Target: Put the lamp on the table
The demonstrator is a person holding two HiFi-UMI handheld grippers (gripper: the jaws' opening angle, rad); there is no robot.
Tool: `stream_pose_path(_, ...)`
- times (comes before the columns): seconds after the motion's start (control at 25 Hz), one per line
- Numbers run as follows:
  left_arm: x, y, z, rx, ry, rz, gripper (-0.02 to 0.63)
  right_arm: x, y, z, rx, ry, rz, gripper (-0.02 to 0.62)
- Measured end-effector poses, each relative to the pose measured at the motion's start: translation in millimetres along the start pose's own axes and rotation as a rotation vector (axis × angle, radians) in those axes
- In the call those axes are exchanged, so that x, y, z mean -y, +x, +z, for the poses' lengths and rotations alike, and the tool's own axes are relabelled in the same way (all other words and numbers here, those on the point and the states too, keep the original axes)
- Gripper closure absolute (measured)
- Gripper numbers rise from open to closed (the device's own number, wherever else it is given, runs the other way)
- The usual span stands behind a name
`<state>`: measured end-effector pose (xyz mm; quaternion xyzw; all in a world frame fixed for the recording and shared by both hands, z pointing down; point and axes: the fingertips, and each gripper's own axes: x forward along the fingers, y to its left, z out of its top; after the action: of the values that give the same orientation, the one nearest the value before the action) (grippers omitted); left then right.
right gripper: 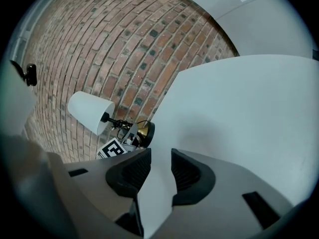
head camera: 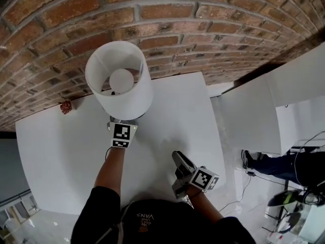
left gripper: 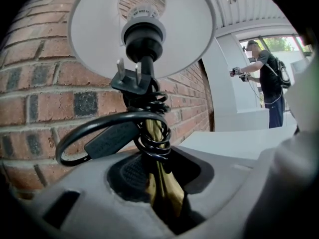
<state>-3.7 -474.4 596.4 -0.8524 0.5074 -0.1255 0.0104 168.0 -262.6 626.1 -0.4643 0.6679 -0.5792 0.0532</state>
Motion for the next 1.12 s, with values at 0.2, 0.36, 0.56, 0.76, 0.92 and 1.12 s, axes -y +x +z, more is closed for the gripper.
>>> stream_pose_path(0.2,1,-1,-2,0.004,0.020,0.011,0.476,-3,-4,0,0.007,-0.015,0.000,0.469)
stream_pose_path(0.36,2,-5,-5,-0.031,0.023,0.005,0.459,-10,-7,-3,0.010,-0.028,0.021,0.469)
stream_pose_path(0.56,3,-25,-8,-0.064,-0.011,0.010,0.399,-20,-15,-10,0.009,-0.053,0.032,0.469)
stream_pose_path(0.76,8,-59,-3,-0.076,-0.028,0.020,0.382,-36,-25,-23,0.012,-0.091,0.055,0.469)
stream_pose_path(0.92,13,-91,8,-0.066,-0.043,0.037,0.379,-47,-39,-32,0.023,-0.126,0.069,0.469)
stream_pose_path(1.12,22,-135,19,-0.045,-0.055,0.039,0.382,-60,-61,-47,0.044,-0.156,0.075,0.469)
